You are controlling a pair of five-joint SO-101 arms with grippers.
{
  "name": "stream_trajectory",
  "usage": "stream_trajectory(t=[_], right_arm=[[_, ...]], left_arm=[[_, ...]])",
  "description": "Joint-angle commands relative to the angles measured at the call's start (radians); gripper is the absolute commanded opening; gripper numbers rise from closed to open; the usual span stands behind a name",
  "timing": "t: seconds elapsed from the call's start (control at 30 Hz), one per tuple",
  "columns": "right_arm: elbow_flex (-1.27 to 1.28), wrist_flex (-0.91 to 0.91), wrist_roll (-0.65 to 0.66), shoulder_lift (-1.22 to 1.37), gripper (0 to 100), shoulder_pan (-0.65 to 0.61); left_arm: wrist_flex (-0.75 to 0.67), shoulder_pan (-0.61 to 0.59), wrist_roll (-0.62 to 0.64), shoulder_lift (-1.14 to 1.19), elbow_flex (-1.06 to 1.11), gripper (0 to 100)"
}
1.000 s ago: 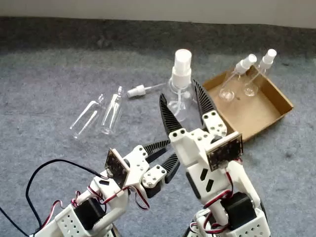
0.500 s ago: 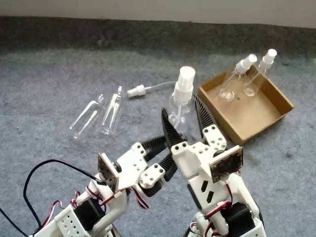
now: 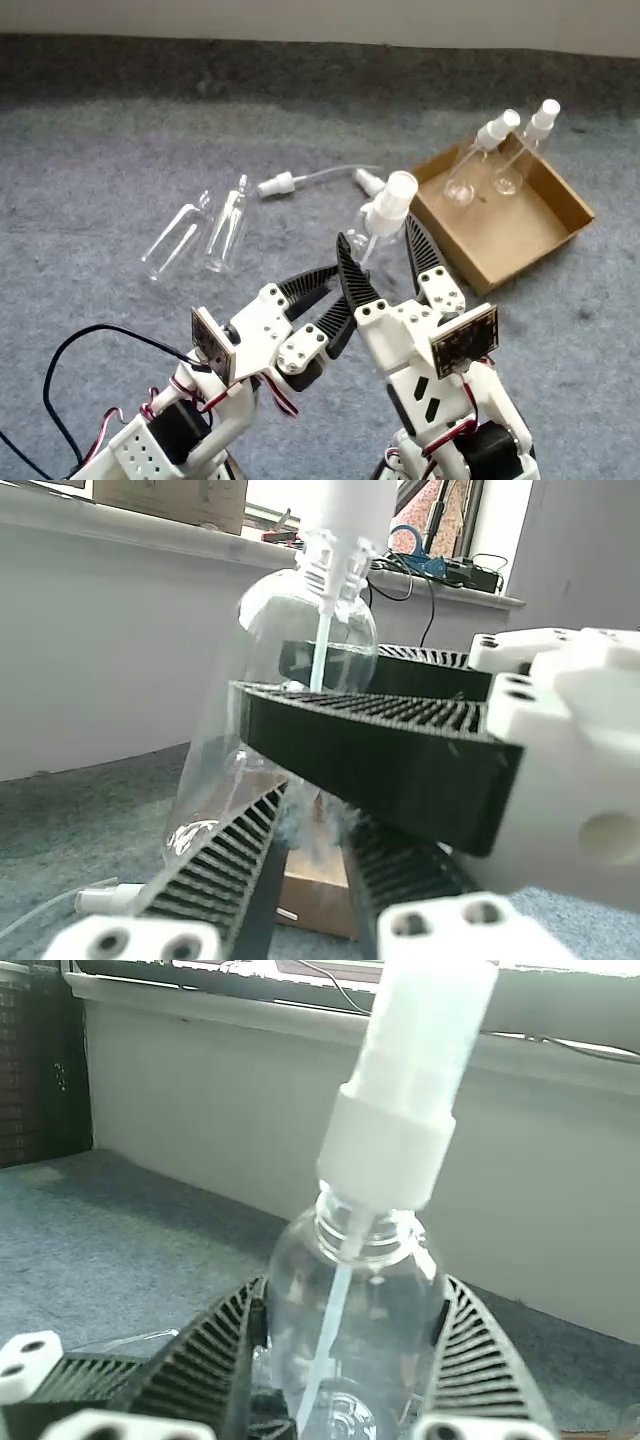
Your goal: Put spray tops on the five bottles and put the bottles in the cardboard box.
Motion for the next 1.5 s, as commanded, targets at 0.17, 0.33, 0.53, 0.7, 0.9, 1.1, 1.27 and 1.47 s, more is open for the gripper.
stream_trajectory(t=[0.17, 0.33, 0.53, 0.7, 0.9, 1.1, 1.27, 1.47], right_arm=[[-0.018, 0.013, -0.009, -0.012, 12.7, -0.016], [-0.018, 0.01, -0.009, -0.01, 12.7, -0.015], [-0.019, 0.01, -0.011, -0.01, 12.7, -0.016], [-0.019, 0.012, -0.014, -0.01, 12.7, -0.016], [-0.019, 0.013, -0.014, -0.012, 12.7, -0.016], [-0.018, 0.015, -0.011, -0.012, 12.7, -0.007], [-0.019, 0.01, -0.009, -0.004, 12.7, 0.166], [-0.015, -0.091, -0.008, 0.004, 12.7, 0.383]], left_arm=[[-0.021, -0.031, -0.003, -0.01, 0.021, 1], [0.077, 0.091, -0.006, -0.01, 0.021, 1], [0.06, 0.064, -0.003, -0.01, 0.021, 1], [0.057, -0.028, -0.003, -0.01, 0.021, 1], [0.057, -0.071, -0.003, -0.01, 0.021, 1], [0.066, -0.067, -0.006, -0.01, 0.021, 1], [0.18, -0.048, -0.011, -0.01, 0.021, 1], [0.219, -0.051, -0.011, -0.01, 0.021, 1]])
